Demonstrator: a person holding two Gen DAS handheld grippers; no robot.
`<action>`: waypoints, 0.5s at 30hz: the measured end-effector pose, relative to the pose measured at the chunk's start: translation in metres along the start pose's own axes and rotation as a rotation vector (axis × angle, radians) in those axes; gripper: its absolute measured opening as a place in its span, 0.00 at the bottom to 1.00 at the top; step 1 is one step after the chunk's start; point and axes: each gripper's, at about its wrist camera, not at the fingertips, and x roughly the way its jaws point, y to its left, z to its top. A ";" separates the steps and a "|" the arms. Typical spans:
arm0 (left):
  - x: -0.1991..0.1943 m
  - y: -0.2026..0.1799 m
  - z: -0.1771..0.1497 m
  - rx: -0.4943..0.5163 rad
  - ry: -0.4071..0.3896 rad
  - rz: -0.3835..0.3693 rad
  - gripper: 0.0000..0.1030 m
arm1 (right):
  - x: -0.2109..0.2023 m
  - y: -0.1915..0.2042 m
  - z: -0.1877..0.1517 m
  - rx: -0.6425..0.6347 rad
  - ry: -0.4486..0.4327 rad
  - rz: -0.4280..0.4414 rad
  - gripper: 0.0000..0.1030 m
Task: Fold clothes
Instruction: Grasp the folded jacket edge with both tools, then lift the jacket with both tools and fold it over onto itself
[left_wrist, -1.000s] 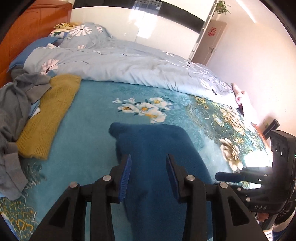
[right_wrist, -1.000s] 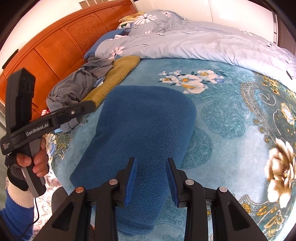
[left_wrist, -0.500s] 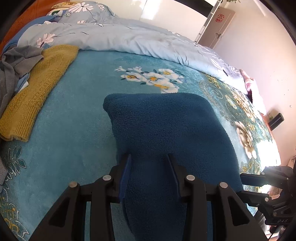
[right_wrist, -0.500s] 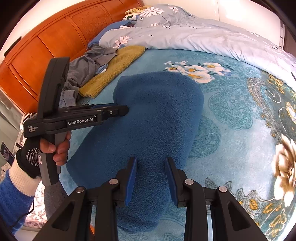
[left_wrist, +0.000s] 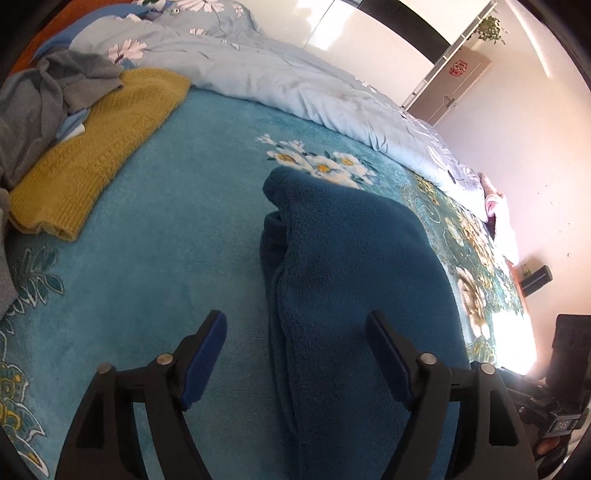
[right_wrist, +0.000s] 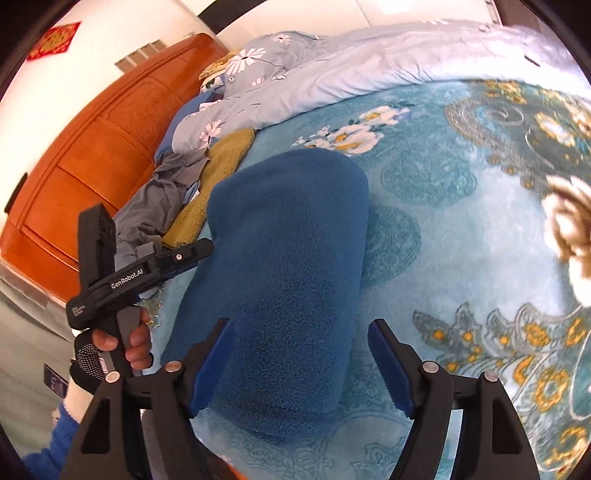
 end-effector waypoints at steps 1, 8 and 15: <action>0.004 0.002 0.000 -0.009 0.015 -0.016 0.79 | 0.002 -0.003 -0.003 0.024 0.006 0.015 0.80; 0.025 0.018 0.002 -0.072 0.069 -0.132 0.81 | 0.024 -0.008 -0.018 0.110 0.036 0.056 0.93; 0.040 0.026 0.001 -0.113 0.085 -0.211 0.84 | 0.039 -0.005 -0.020 0.146 0.051 0.084 0.95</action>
